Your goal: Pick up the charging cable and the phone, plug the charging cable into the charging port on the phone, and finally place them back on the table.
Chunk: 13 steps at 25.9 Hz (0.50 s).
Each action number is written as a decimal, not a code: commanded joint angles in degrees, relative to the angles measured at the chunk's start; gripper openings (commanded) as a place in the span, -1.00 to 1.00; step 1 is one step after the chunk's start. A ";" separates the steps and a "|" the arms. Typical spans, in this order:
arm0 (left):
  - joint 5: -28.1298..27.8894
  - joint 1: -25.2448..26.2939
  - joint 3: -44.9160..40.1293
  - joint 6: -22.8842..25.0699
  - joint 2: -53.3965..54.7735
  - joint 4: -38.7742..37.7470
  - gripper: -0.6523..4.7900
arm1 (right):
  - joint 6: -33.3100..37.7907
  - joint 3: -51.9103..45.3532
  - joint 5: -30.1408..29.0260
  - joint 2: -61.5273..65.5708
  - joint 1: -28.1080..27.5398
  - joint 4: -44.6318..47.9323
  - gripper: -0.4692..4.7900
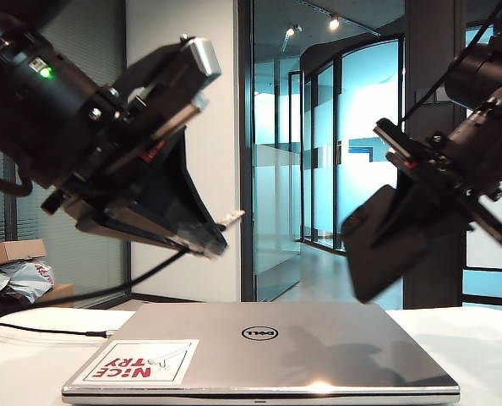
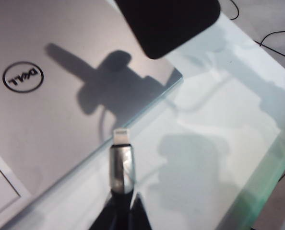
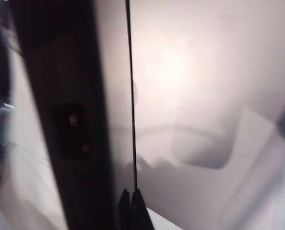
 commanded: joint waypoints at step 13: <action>0.22 -3.39 -0.09 -12.04 4.98 5.07 -0.78 | 33.57 -11.28 -5.14 -0.15 7.87 40.33 -0.84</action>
